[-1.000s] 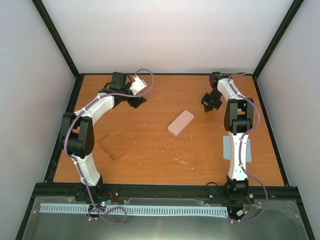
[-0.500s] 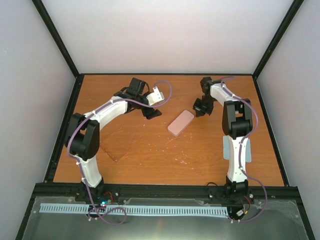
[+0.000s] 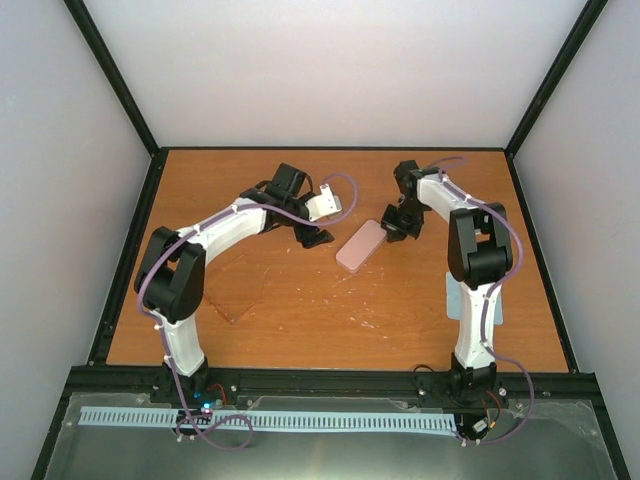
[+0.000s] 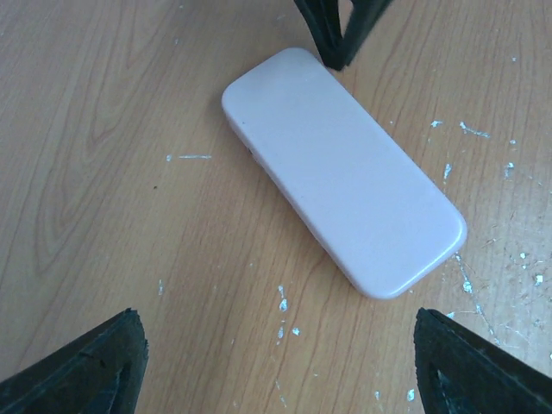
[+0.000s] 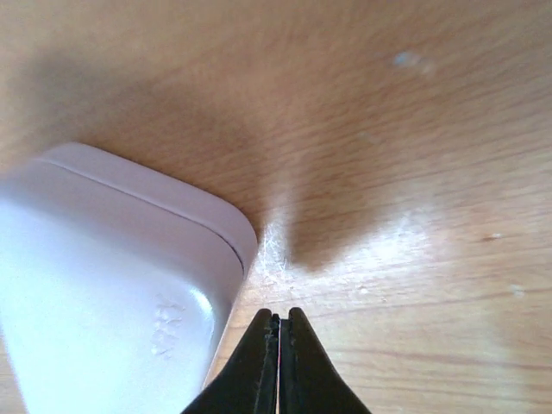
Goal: Organize the sunglasses
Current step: Adjust the sunglasses case at the center of the board.
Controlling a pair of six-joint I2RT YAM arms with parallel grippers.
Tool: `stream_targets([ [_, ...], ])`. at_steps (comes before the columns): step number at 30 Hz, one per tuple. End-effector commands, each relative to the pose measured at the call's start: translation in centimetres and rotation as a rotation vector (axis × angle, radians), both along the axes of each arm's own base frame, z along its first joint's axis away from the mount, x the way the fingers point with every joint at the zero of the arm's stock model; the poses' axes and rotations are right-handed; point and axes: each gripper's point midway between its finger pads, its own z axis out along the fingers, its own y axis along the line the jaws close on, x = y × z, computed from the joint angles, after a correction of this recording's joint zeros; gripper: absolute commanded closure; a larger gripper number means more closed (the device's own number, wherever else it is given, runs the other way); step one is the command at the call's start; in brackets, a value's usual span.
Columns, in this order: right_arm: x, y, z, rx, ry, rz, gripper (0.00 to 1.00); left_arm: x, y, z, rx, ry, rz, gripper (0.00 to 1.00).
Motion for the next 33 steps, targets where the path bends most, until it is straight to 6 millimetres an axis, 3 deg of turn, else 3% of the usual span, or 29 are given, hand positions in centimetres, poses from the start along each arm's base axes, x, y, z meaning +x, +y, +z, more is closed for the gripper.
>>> stream_targets([
  [1, 2.9, -2.6, 4.3, -0.048, -0.136, -0.025, 0.97, 0.4, -0.3, -0.1, 0.001, 0.018, 0.027, 0.16],
  [4, 4.7, -3.3, 5.3, -0.051, -0.156, -0.033, 0.97, 0.9, -0.2, 0.1, 0.012, 0.004, 0.035, 0.16],
  [7, 6.8, -2.8, 5.8, -0.030, -0.192, -0.026, 0.97, 1.2, -0.2, 0.0, 0.018, -0.006, 0.038, 0.16],
  [13, 8.5, -0.8, 3.4, 0.058, -0.152, -0.010, 0.97, 1.6, 0.0, 0.0, 0.019, -0.014, 0.055, 0.16],
  [24, 7.1, 0.4, 1.3, 0.074, -0.113, 0.028, 0.97, 1.6, -0.1, -0.3, 0.009, -0.007, 0.058, 0.16],
  [33, 3.2, 1.9, 1.2, 0.081, -0.081, 0.056, 0.97, 0.4, 0.0, -1.3, 0.008, 0.020, 0.019, 0.13],
])
